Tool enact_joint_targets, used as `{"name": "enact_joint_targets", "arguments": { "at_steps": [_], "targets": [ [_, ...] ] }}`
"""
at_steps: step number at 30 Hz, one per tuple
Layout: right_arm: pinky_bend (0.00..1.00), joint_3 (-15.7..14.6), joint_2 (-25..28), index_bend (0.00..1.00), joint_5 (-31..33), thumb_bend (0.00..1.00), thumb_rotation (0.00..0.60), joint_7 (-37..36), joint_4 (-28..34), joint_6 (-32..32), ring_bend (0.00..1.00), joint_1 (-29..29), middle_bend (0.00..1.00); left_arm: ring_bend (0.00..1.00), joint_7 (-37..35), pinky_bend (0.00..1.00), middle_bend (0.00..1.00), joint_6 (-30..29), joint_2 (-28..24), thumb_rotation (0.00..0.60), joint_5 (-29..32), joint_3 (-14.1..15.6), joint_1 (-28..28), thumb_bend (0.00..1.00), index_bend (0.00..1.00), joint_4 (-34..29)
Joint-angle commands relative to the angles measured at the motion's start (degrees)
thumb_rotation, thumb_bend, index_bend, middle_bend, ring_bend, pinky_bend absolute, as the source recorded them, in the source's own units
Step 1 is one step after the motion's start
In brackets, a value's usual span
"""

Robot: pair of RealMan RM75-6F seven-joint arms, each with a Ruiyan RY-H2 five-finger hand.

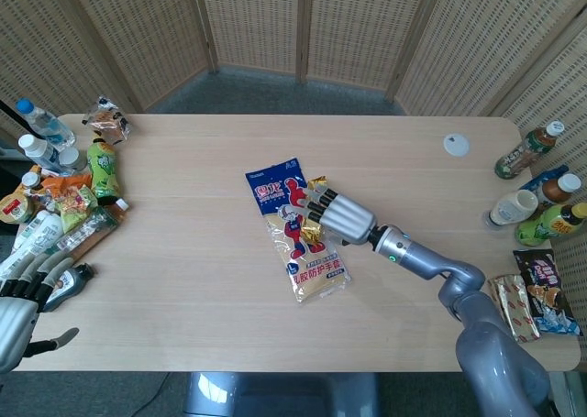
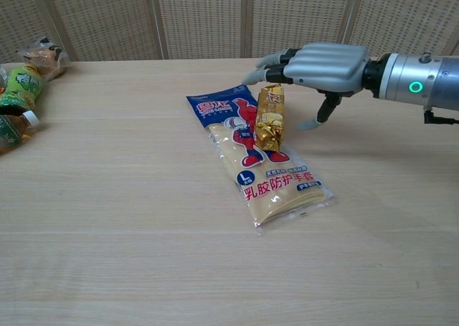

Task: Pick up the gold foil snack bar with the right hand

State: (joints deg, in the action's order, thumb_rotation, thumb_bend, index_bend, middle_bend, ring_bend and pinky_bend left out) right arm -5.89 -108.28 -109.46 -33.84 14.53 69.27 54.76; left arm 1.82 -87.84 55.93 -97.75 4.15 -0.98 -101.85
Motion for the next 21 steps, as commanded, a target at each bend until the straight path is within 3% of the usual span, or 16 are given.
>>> {"name": "enact_joint_targets", "arguments": {
  "at_steps": [1, 10, 21],
  "targets": [
    [0.05, -1.3, -1.4, 0.06, 0.1, 0.28, 0.6, 0.0, -2.3, -1.1, 0.0, 1.0, 0.12, 0.0, 0.2, 0.0, 0.0, 0.1, 0.2, 0.6, 0.4, -0.1, 0.0, 0.0, 0.09, 0.1],
    [0.04, -3.4, -2.5, 0.06, 0.6, 0.3, 0.6, 0.9, -4.9, -3.8, 0.0, 2.3, 0.0, 0.0, 0.5, 0.0, 0.0, 0.8, 0.5, 0.6, 1.5, -0.4, -0.3, 0.0, 0.09, 0.3],
    [0.0, -6.0, -3.4, 0.13, 0.5, 0.35, 0.6, 3.2, -5.5, -6.5, 0.0, 2.3, 0.0, 0.0, 0.2, 0.0, 0.0, 0.4, 0.3, 0.6, 1.5, -0.4, -0.3, 0.0, 0.09, 0.2]
  ]
}}
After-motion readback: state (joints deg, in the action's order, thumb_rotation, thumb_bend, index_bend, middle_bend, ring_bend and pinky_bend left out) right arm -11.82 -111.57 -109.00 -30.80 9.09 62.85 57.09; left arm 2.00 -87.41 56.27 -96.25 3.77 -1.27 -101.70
